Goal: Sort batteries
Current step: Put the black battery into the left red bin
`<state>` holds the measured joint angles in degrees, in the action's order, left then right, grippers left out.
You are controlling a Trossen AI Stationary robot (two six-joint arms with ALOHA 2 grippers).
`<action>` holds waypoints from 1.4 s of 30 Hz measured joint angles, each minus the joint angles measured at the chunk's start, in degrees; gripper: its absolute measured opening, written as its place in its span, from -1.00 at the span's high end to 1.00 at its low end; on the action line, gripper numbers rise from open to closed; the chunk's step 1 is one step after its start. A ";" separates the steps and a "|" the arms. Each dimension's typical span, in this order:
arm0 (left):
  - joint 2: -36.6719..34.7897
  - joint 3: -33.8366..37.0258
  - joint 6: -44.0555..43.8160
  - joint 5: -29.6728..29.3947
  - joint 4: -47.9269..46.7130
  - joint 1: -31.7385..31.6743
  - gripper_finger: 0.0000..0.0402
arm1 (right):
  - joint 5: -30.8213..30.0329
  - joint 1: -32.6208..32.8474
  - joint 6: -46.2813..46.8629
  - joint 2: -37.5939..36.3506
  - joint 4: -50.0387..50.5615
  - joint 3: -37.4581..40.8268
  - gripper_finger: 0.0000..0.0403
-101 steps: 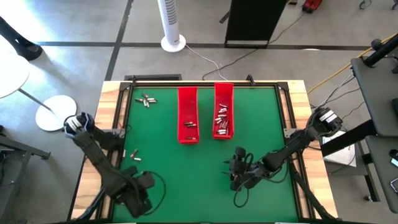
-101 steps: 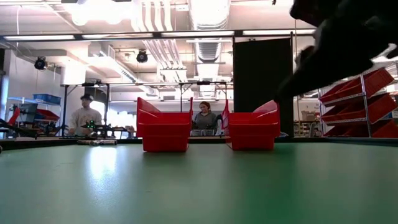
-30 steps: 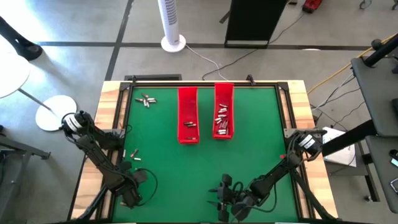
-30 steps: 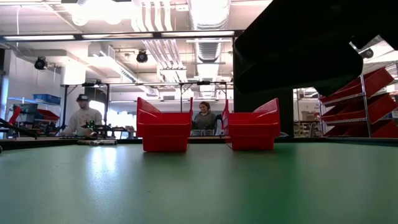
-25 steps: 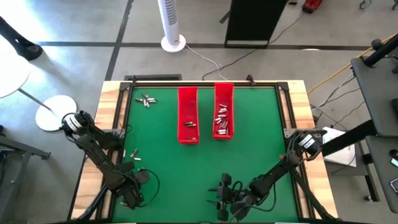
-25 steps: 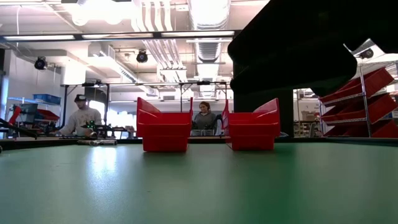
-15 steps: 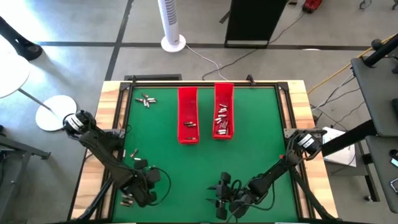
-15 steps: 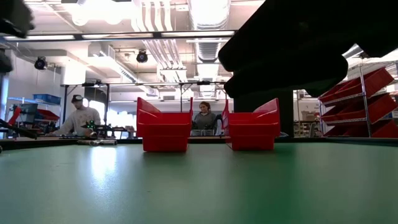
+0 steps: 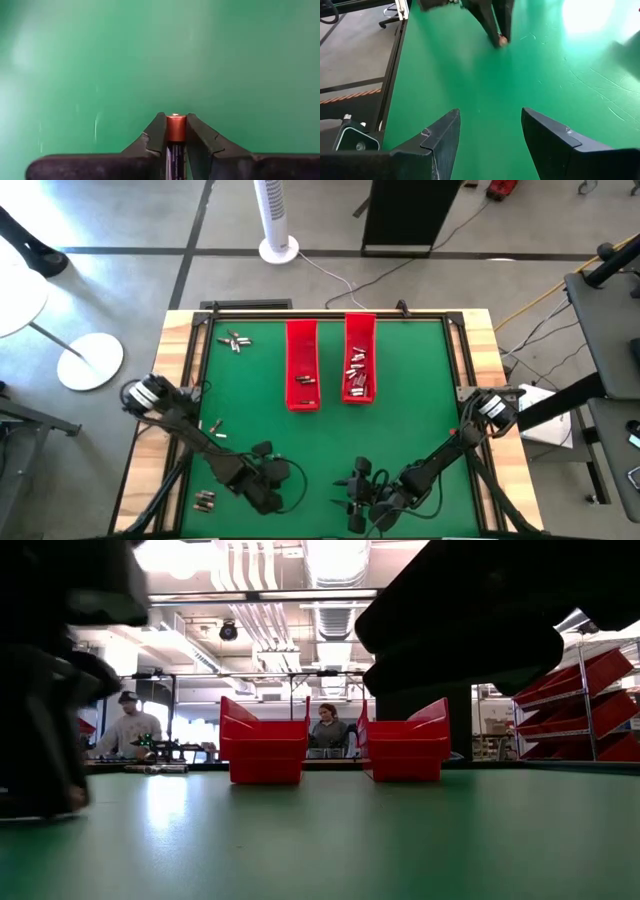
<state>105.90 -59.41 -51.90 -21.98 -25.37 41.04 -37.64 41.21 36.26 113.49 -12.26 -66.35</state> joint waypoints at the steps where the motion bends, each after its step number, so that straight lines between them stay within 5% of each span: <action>1: 0.95 -0.99 1.62 -0.20 -0.10 -0.43 0.84 | 0.02 0.00 0.06 0.00 0.00 0.00 -0.01; 10: 4.64 -6.22 6.91 -1.34 -2.74 -0.73 0.58 | 0.05 0.00 0.10 0.00 0.03 0.00 -0.01; 24: 1.95 4.71 0.72 -9.90 10.99 4.07 0.32 | 0.08 0.00 0.12 0.00 0.03 0.02 -0.01; 35: 1.89 18.03 0.62 -15.27 35.54 5.52 0.46 | 0.08 0.15 0.69 0.00 0.06 0.02 -0.01; 42: 1.89 21.32 0.28 -15.86 40.40 5.43 0.83 | 0.06 0.13 0.80 0.00 0.06 0.02 -0.01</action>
<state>107.79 -38.09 -51.61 -37.85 15.04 46.47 -37.58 41.34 37.06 113.49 -12.21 -66.32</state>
